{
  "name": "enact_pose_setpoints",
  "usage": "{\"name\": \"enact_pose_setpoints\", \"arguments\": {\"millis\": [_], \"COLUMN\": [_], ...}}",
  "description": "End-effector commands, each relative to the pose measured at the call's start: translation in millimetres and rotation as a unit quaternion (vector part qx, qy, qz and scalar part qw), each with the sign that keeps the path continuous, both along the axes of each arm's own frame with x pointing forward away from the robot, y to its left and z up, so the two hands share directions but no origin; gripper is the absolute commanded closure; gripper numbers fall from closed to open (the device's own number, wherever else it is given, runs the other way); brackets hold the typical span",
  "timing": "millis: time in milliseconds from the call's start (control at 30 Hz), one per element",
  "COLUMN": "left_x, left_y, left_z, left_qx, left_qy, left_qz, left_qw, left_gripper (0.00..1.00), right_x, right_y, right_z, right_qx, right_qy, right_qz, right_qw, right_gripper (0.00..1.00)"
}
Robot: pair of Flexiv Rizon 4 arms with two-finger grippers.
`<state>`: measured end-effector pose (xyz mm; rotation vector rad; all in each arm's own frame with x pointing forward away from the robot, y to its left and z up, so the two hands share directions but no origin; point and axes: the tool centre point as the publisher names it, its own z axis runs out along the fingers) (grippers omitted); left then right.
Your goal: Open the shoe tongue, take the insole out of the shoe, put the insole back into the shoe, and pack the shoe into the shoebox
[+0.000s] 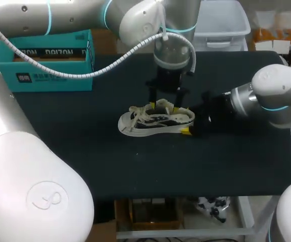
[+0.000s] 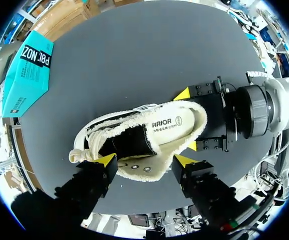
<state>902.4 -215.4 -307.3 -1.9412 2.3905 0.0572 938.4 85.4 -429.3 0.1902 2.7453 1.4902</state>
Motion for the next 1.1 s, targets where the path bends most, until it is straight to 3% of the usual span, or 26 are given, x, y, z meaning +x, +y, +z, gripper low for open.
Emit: {"name": "enact_pose_setpoints", "arguments": {"millis": [33,600,767,1100], "left_x": [8.2,19.4,28.2,40.6], "left_y": [-10,-24,-21,-13], "left_z": [-12.3,-27.5,-33.3,-49.0], "left_qx": [0.023,0.06,0.078,0.101], "left_qy": [0.008,-0.01,-0.003,0.011], "left_qz": [0.012,0.06,0.073,0.094], "left_qw": [1.0,0.996,0.994,0.99], "left_gripper": [0.28,0.29,0.31,0.5], "right_x": [-1.7,-1.7,-1.7,-1.7], "right_y": [1,1,1,1], "right_z": [-3,-3,-3,-3], "right_qx": [0.001,0.001,0.001,0.001], "right_qy": [-0.001,-0.001,-0.001,-0.001], "right_qz": [0.0,0.0,0.0,0.0], "right_qw": [1.0,1.0,1.0,1.0], "right_gripper": [1.0,1.0,1.0,1.0]}}
